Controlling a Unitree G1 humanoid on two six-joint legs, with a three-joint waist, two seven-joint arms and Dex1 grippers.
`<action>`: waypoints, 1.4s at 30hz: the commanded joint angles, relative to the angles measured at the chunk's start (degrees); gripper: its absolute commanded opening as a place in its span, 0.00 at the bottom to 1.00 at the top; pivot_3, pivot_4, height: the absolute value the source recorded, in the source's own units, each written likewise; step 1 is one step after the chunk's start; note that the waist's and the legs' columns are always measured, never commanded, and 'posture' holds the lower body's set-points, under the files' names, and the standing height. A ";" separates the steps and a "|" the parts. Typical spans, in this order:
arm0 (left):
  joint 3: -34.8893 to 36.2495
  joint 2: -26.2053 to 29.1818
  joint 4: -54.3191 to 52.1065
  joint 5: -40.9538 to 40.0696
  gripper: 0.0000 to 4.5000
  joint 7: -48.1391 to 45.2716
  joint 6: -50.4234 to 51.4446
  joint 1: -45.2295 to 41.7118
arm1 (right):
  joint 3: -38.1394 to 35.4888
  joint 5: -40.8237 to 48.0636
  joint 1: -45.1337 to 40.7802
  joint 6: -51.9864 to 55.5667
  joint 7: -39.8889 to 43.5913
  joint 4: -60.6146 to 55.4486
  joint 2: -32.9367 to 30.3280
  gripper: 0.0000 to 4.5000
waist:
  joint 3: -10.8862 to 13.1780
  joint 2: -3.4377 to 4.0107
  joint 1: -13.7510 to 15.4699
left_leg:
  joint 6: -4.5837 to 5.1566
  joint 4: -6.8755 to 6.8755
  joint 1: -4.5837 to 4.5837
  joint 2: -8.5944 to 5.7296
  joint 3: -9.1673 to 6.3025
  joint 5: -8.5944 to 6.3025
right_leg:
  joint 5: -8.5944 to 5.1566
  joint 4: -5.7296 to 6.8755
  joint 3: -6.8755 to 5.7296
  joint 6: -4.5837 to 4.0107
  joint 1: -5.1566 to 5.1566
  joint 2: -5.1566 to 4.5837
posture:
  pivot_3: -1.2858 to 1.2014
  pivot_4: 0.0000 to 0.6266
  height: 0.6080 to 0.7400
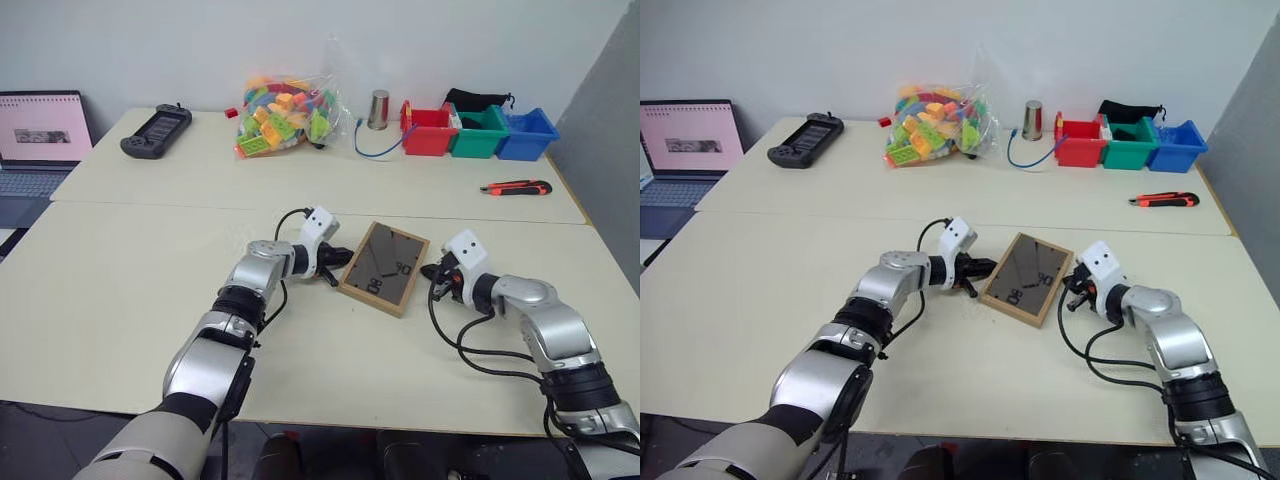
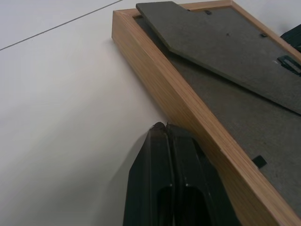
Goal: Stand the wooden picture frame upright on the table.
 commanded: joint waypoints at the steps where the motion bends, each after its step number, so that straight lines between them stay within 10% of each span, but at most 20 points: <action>1: 0.10 0.33 -4.62 0.09 0.00 -1.51 0.97 0.19 | 1.06 1.83 -1.69 0.86 0.41 -5.12 2.54 0.00 | 0.00 0.00 -0.21 | 0.00 0.00 0.00 0.00 -0.02 0.00 | 0.00 0.01 0.00 0.00 0.00 0.00 | 0.52 0.24 1.00; 18: 5.66 11.00 -50.50 -4.40 0.00 4.04 26.54 25.26 | 11.62 -1.20 -6.68 0.42 1.25 -3.66 13.30 0.00 | -0.01 0.02 -1.37 | 0.00 0.01 0.09 0.05 -0.16 0.02 | 0.00 0.24 -0.03 -0.01 0.00 0.03 | 0.52 0.24 1.00; 42: 12.31 16.82 -64.00 -8.95 0.00 9.51 35.33 35.96 | 14.74 -4.36 -9.62 -4.14 3.03 5.26 18.71 0.00 | -0.02 0.01 -1.59 | 0.01 0.01 0.08 0.05 -0.25 0.02 | -0.01 0.28 -0.13 -0.01 0.00 0.03 | 0.52 0.24 1.00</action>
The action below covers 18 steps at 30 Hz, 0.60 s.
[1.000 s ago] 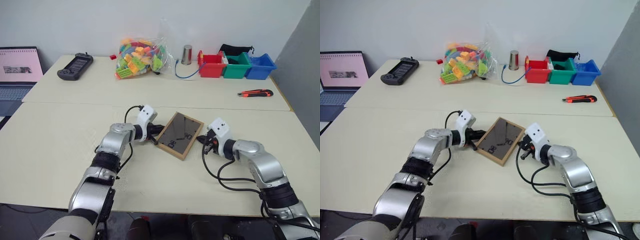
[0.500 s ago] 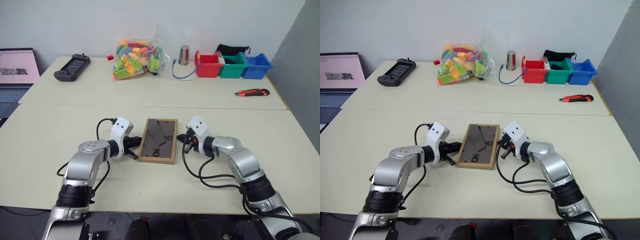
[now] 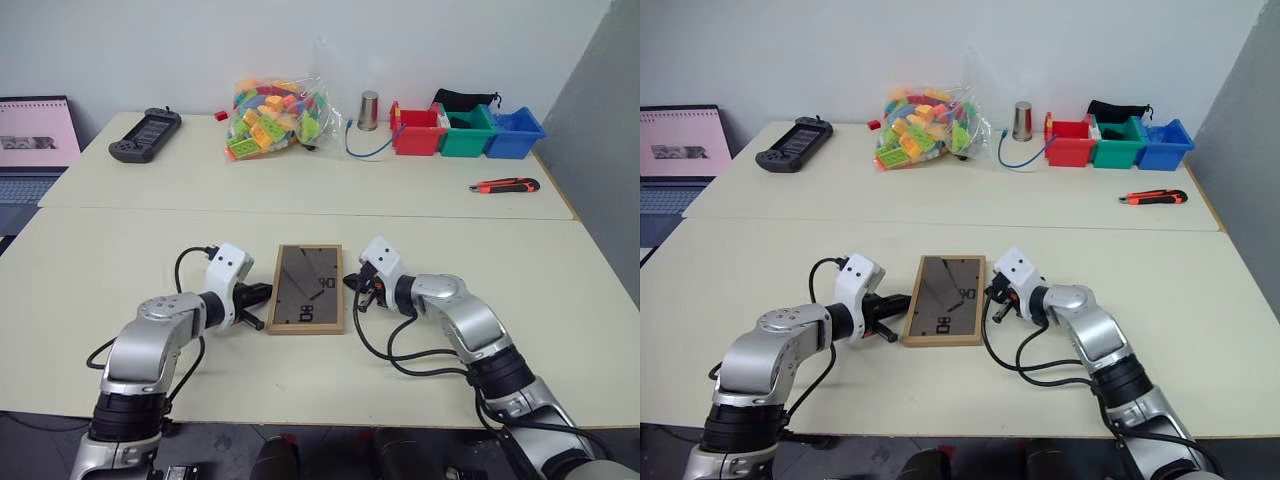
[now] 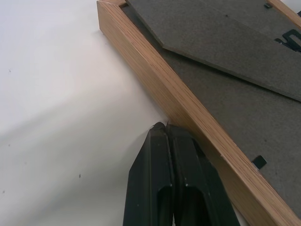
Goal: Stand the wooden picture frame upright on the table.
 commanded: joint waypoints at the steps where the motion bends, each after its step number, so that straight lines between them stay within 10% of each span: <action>1: -1.34 -0.37 -1.15 -2.09 0.00 -0.51 -2.09 -0.91 | 1.14 0.67 -1.47 -1.27 0.75 -1.34 2.24 0.00 | 0.00 0.00 0.00 | 0.00 0.00 0.00 0.00 0.00 0.00 | 0.00 0.00 0.00 0.00 0.00 0.00 | 0.52 0.24 1.00; 18: -2.76 4.24 1.84 -1.66 0.00 -3.41 -6.38 0.90 | 0.71 -0.75 2.19 -1.39 1.80 -4.02 -4.14 0.00 | 0.00 0.00 0.05 | 0.00 -0.01 -0.02 -0.01 0.00 0.00 | 0.00 -0.05 0.00 0.00 0.00 -0.01 | 0.52 0.24 1.00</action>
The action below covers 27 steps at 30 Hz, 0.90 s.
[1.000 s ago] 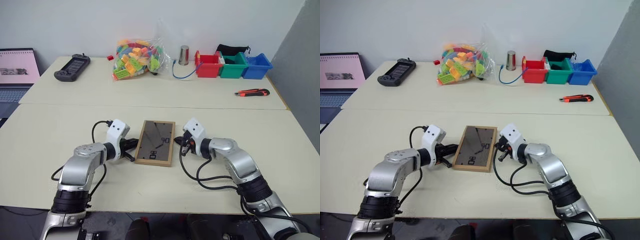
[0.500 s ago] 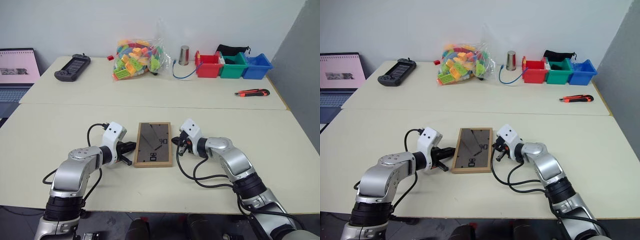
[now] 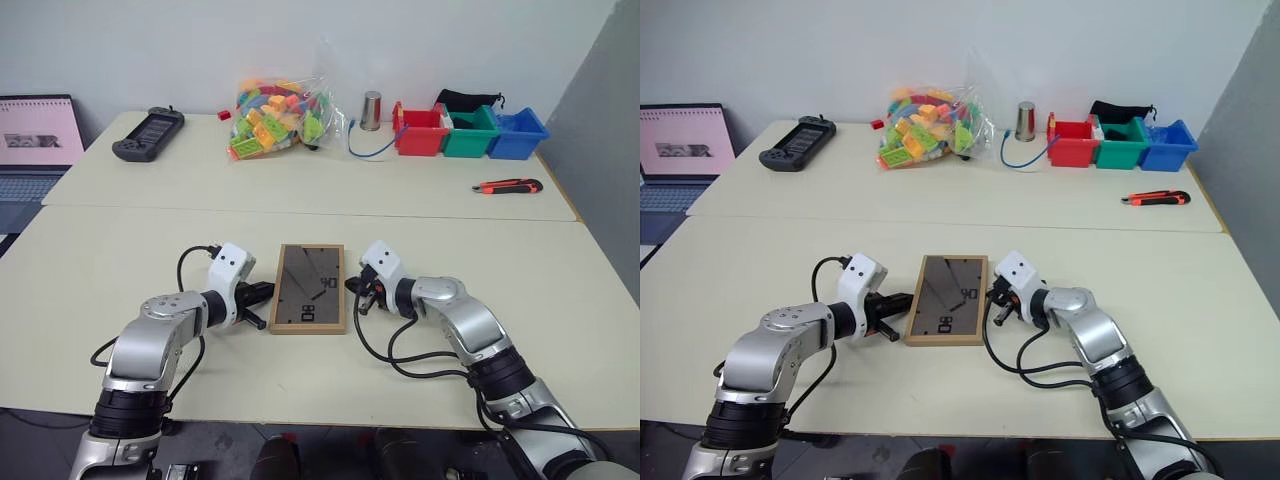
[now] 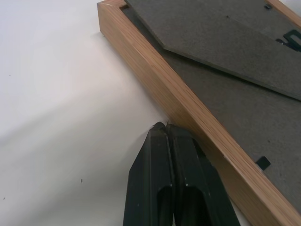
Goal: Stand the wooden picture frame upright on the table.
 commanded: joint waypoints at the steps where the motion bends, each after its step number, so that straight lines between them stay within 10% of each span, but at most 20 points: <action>1: -0.30 2.82 0.23 -0.79 0.00 -2.24 -2.49 1.29 | -0.35 -0.19 1.30 -1.11 1.40 -2.93 -2.06 0.00 | 0.00 0.00 0.01 | 0.00 -0.01 0.00 0.00 0.00 0.00 | 0.00 0.00 0.00 0.00 0.00 0.00 | 0.52 0.24 1.00; 11: 7.62 14.84 11.36 -10.78 0.00 -14.90 0.65 -3.13 | -4.28 3.44 1.51 -13.38 16.32 -2.43 -15.06 0.00 | 0.01 -0.01 -0.02 | 0.02 -0.12 0.01 0.01 0.01 -0.01 | -0.02 -0.16 -0.02 0.02 0.00 0.00 | 0.52 0.24 1.00; 19: 7.86 13.01 21.61 -24.24 0.43 -18.61 25.79 -14.37 | -1.03 -1.10 -4.04 -22.99 20.68 9.31 -14.83 0.00 | 0.02 -0.03 -0.18 | 0.02 -0.13 -0.03 0.01 -0.09 0.00 | -0.01 -0.21 -0.15 0.01 0.03 0.00 | 0.52 0.24 1.00; 27: -0.66 15.06 26.56 -24.61 0.82 -23.24 29.24 -16.63 | -0.32 -3.72 -4.77 -23.44 19.26 10.60 -13.08 0.00 | 0.02 -0.03 -0.15 | 0.00 -0.13 -0.04 0.02 -0.25 0.02 | -0.01 -0.15 -0.33 -0.02 0.02 0.00 | 0.52 0.24 1.00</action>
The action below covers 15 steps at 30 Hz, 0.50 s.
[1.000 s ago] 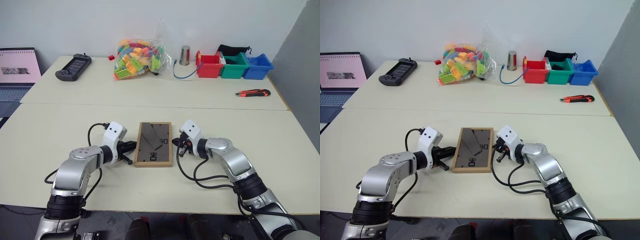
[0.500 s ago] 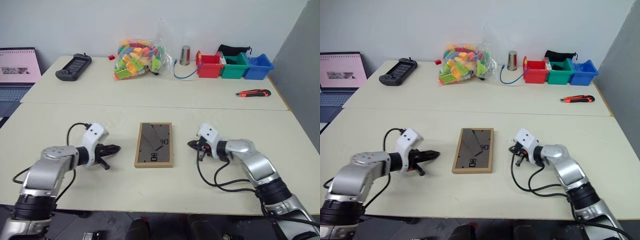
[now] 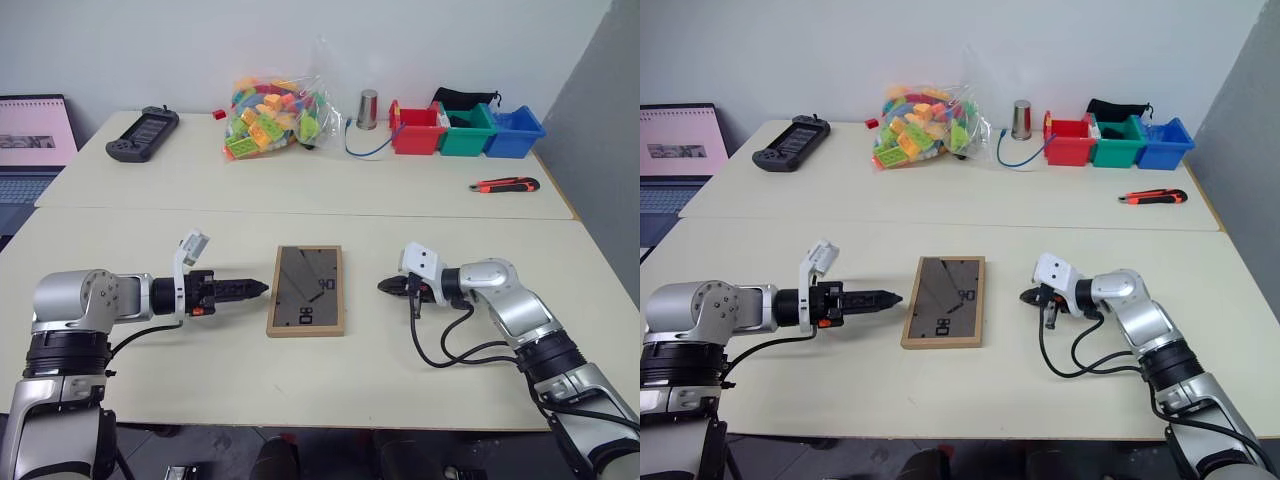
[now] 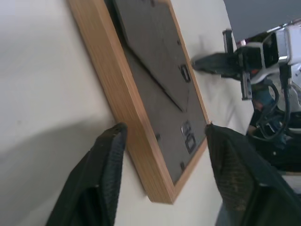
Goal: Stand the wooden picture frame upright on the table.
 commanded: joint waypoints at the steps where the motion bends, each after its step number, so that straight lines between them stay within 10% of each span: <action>1: -3.05 1.43 1.82 0.02 0.87 -3.01 -0.54 -1.73 | 0.05 -1.24 -1.03 -0.68 -0.66 -0.69 0.59 0.00 | 0.00 0.00 0.01 | 0.00 0.00 0.00 0.00 0.00 0.00 | 0.00 0.01 -0.01 0.00 0.00 0.00 | 0.52 0.24 1.00; 15: -14.13 -1.57 12.62 3.33 0.99 -8.77 -1.27 -9.13 | 1.42 -2.06 0.41 3.50 -2.36 -5.88 4.57 0.00 | 0.00 0.00 0.15 | 0.00 0.02 0.01 0.00 -0.15 0.01 | -0.10 0.27 -0.23 -0.17 0.00 -0.01 | 0.52 0.24 1.00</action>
